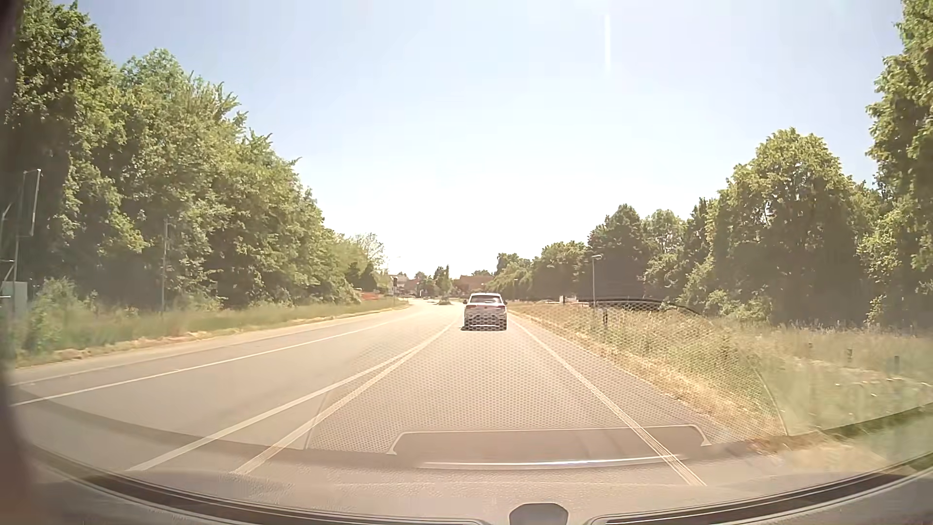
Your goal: Follow the waypoints while adhering to traffic rules and regulations
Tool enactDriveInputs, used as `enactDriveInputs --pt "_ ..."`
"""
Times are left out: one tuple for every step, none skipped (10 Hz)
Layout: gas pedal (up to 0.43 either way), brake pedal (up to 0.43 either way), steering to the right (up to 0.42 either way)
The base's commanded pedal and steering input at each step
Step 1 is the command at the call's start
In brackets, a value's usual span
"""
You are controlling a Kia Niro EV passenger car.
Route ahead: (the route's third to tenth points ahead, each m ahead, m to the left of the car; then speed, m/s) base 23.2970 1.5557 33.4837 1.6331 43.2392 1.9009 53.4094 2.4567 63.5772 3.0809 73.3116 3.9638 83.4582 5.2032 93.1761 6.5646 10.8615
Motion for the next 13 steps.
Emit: enactDriveInputs --pt "0.047 0.024 -0.007" --pt "0.047 0.03 -0.007" --pt "0.047 0.03 -0.007" --pt "0.047 0.024 -0.007" --pt "0.047 0.024 -0.007" --pt "0.047 0.03 -0.006" --pt "0.047 0.03 -0.006" --pt "0.047 0.03 -0.006" --pt "0.047 0.03 -0.007" --pt "0.047 0.03 -0.006" --pt "0.047 0.03 -0.006" --pt "0.047 0.03 -0.006" --pt "0.047 0.03 -0.006"
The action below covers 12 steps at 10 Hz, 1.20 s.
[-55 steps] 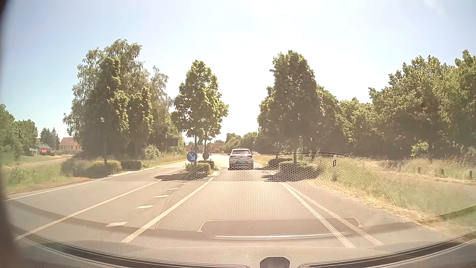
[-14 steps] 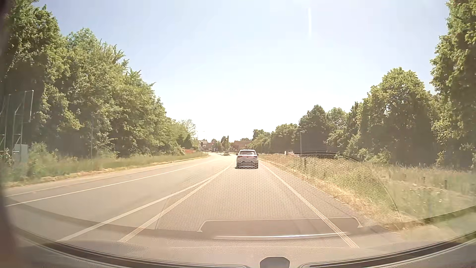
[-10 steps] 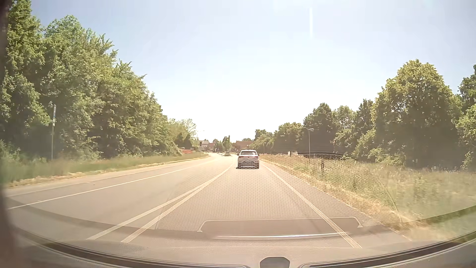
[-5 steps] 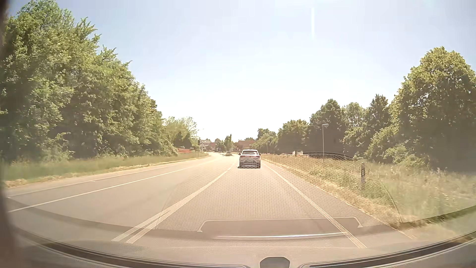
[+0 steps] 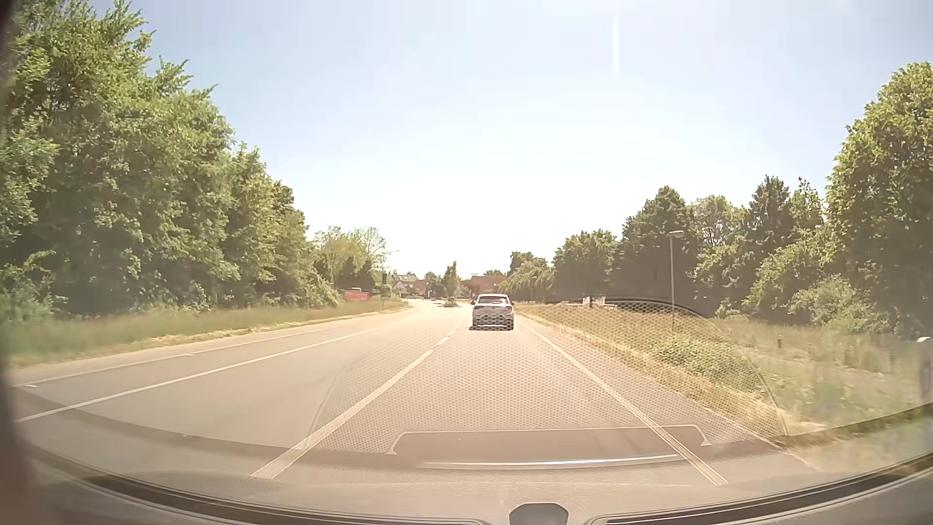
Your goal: Follow the waypoints while adhering to traffic rules and regulations
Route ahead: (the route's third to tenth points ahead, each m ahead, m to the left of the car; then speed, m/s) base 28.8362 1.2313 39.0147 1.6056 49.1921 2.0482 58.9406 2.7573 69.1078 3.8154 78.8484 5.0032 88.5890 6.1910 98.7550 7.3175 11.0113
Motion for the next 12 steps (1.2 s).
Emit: enactDriveInputs --pt "0.047 0.03 -0.006" --pt "0.047 0.024 -0.006" --pt "0.047 0.03 -0.006" --pt "0.047 0.03 -0.006" --pt "0.047 0.03 0.0" --pt "0.047 0.03 0.01" --pt "0.047 0.03 0.01" --pt "0.047 0.03 0.007" --pt "0.047 0.03 0.003" --pt "0.047 0.03 0.002" --pt "0.047 0.024 0.001" --pt "0.047 0.03 0.001"
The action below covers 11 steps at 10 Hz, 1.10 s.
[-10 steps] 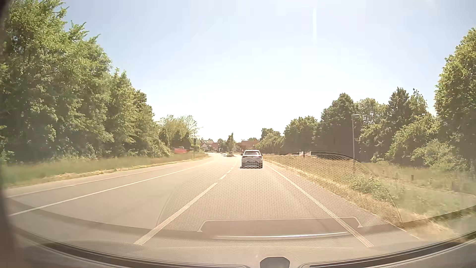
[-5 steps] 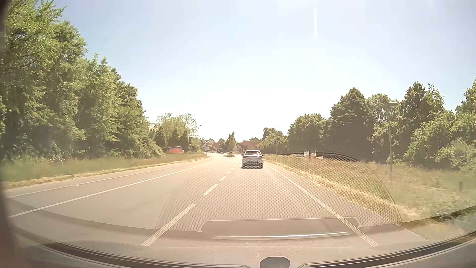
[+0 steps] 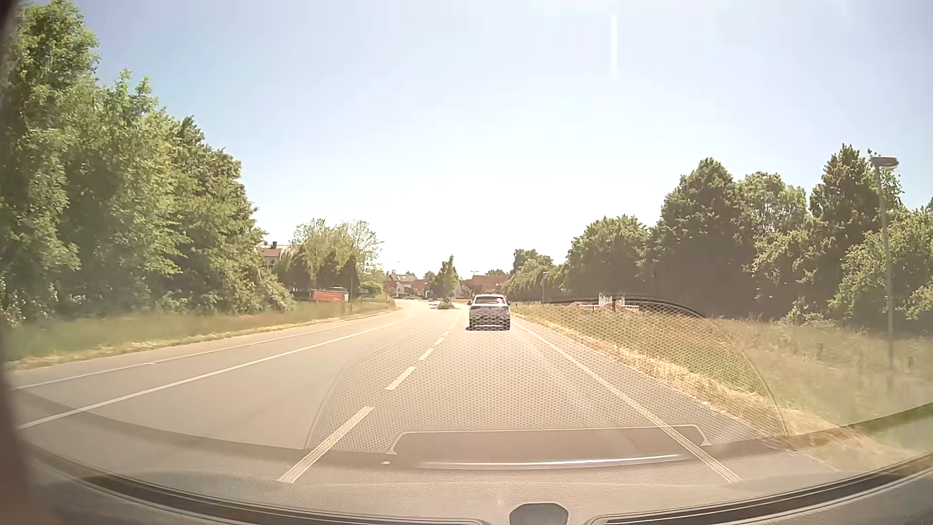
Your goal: Follow the waypoints while adhering to traffic rules and regulations
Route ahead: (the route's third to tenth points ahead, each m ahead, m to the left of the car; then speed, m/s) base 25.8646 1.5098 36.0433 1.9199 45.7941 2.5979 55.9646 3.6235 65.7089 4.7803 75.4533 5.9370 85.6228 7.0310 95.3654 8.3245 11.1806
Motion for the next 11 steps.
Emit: enactDriveInputs --pt "0.047 0.03 0.001" --pt "0.047 0.03 0.001" --pt "0.047 0.03 0.0" --pt "0.047 0.03 -0.001" --pt "0.047 0.03 -0.002" --pt "0.047 0.024 -0.002" --pt "0.047 0.024 -0.002" --pt "0.047 0.03 -0.002" --pt "0.047 0.03 -0.002" --pt "0.039 0.03 -0.003" --pt "0.039 0.03 -0.004"
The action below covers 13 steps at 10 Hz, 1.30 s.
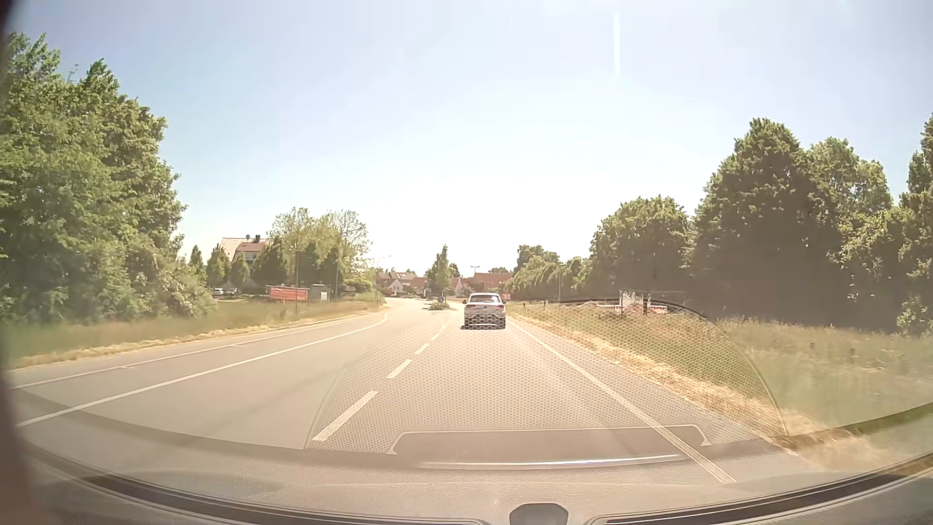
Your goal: Follow the waypoints while adhering to traffic rules and regulations
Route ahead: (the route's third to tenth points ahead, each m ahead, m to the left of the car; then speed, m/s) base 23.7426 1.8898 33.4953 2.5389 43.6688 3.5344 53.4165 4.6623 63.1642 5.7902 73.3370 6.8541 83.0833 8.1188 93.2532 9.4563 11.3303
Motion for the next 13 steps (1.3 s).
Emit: enactDriveInputs --pt "0.039 0.03 -0.005" --pt "0.039 0.024 -0.006" --pt "0.039 0.03 -0.006" --pt "0.028 0.03 -0.006" --pt "0.02 0.03 -0.006" --pt "0.02 0.03 -0.006" --pt "0.02 0.03 -0.006" --pt "0.02 0.03 -0.006" --pt "0.02 0.03 -0.005" --pt "0.02 0.03 -0.005" --pt "0.02 0.03 -0.005" --pt "0.02 0.024 -0.005" --pt "0.008 0.03 -0.005"
